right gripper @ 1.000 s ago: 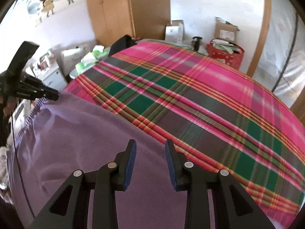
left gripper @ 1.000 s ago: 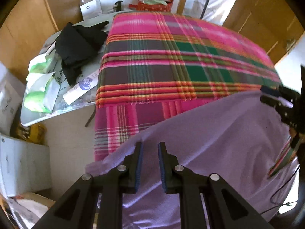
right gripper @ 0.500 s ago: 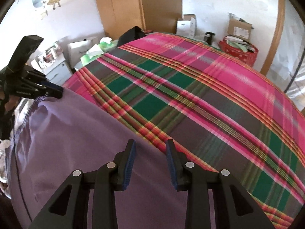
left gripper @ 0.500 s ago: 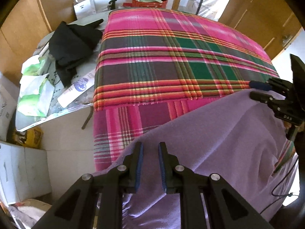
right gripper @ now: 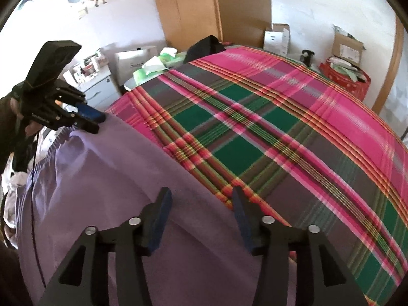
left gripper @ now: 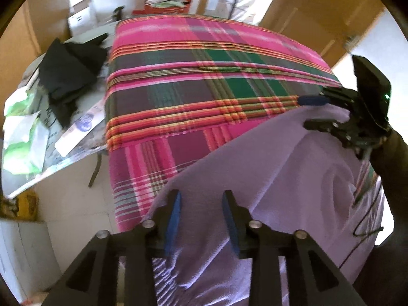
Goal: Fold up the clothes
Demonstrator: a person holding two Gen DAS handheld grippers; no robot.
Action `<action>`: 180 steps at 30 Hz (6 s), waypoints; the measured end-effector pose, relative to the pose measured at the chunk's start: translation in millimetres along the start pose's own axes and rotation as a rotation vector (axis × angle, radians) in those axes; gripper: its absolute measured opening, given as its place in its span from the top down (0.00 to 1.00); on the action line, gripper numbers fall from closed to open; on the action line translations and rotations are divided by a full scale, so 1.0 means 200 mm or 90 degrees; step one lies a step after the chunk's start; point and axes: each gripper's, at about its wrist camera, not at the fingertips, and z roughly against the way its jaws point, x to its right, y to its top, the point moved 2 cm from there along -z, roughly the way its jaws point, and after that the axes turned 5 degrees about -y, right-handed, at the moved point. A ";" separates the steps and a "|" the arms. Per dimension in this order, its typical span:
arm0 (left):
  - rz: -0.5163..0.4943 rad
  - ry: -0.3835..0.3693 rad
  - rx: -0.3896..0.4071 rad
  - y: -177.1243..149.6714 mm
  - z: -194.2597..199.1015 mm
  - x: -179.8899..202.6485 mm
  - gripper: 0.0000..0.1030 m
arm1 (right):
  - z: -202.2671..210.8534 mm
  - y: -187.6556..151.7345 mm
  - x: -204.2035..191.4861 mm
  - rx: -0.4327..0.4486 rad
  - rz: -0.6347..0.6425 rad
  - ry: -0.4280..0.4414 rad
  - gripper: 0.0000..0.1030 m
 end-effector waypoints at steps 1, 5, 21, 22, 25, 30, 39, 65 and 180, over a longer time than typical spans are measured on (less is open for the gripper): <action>-0.016 0.002 0.000 0.00 0.00 0.01 0.62 | 0.00 0.00 -0.01 0.001 0.007 -0.005 0.50; -0.022 0.056 0.008 0.02 -0.01 0.01 0.63 | -0.01 0.00 -0.03 0.007 0.018 -0.021 0.50; -0.074 0.088 0.003 0.01 -0.05 0.04 0.57 | -0.02 0.00 -0.01 0.017 0.036 -0.036 0.50; -0.076 0.089 0.005 0.01 -0.05 0.04 0.57 | -0.02 0.00 -0.01 0.017 0.033 -0.033 0.49; -0.073 0.092 0.001 0.02 -0.06 0.05 0.56 | -0.02 -0.01 -0.01 0.020 0.029 -0.034 0.49; -0.078 0.101 0.002 0.04 -0.07 0.05 0.52 | -0.02 -0.01 -0.02 0.026 0.029 -0.047 0.49; -0.112 0.086 0.017 0.01 -0.07 0.12 0.84 | 0.00 -0.03 -0.04 0.031 0.036 -0.043 0.66; -0.097 0.158 0.093 -0.08 0.13 0.26 0.95 | 0.33 -0.07 -0.26 0.072 0.020 -0.082 0.97; 0.156 -0.013 0.202 -1.42 0.37 0.64 0.92 | 0.79 -1.11 -1.35 0.031 0.086 0.015 0.97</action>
